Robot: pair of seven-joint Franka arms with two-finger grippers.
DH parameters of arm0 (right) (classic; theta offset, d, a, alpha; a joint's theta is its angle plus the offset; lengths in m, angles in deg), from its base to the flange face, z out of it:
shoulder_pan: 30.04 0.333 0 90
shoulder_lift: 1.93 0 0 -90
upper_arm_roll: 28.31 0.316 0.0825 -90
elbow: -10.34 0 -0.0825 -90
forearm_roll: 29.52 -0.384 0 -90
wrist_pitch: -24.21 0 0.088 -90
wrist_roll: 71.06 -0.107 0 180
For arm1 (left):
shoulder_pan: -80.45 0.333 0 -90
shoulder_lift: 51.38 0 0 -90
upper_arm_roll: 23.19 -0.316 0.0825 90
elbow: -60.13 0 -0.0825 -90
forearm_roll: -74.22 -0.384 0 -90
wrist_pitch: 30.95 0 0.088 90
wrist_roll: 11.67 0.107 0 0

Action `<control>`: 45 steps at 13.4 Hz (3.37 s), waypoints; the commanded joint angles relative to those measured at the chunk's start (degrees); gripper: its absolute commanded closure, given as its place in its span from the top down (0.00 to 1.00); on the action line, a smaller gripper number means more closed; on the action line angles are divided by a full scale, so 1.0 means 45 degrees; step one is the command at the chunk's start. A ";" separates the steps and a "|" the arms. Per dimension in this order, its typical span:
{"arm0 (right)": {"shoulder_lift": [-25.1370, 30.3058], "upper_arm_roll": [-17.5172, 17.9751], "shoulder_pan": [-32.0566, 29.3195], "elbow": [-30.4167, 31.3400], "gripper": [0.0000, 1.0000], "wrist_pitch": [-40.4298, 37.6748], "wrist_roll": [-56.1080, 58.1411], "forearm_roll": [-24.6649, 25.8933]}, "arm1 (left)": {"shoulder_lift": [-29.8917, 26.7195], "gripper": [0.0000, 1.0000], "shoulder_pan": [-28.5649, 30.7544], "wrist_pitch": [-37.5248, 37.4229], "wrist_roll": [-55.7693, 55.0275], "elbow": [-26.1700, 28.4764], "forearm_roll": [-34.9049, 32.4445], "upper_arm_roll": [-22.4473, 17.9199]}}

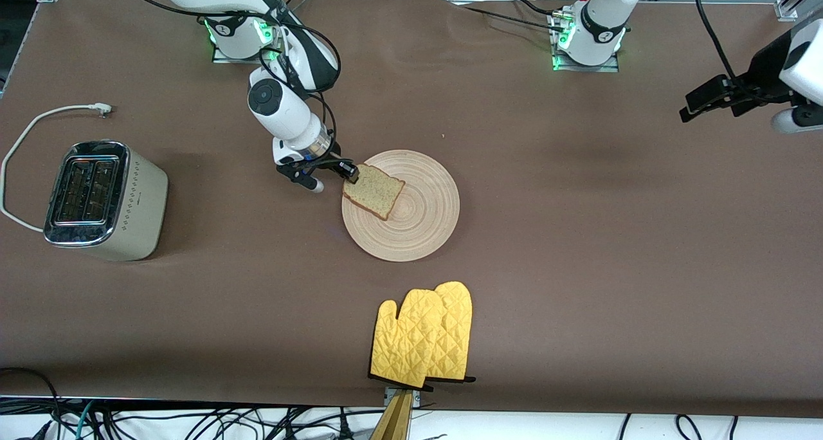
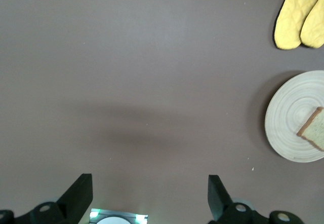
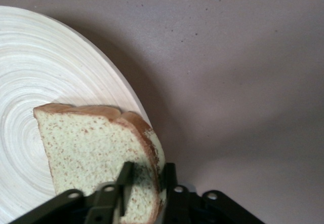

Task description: Move plate and put bread in toaster

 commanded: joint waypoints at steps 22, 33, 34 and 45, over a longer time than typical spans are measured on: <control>0.1991 -0.7215 -0.0202 -0.8865 0.00 -1.6480 0.9784 0.3680 | 0.0153 1.00 -0.0170 -0.0285 -0.0068 -0.0553 -0.0502 0.0149; 0.0763 -0.8469 -0.1041 -0.9201 0.00 -1.5316 1.2684 0.8392 | 0.0153 1.00 -0.0151 -0.0285 -0.0068 -0.0553 -0.0522 0.0149; 0.0567 -0.8469 -0.1042 -0.9220 0.00 -1.5295 1.2664 0.8295 | 0.0153 1.00 -0.0151 -0.0266 -0.0068 -0.0553 -0.0522 0.0149; 0.0330 -0.8294 -0.0770 -0.9317 1.00 -1.4845 1.2449 0.7771 | 0.0153 1.00 -0.0033 -0.0266 -0.0068 -0.0553 -0.0522 0.0130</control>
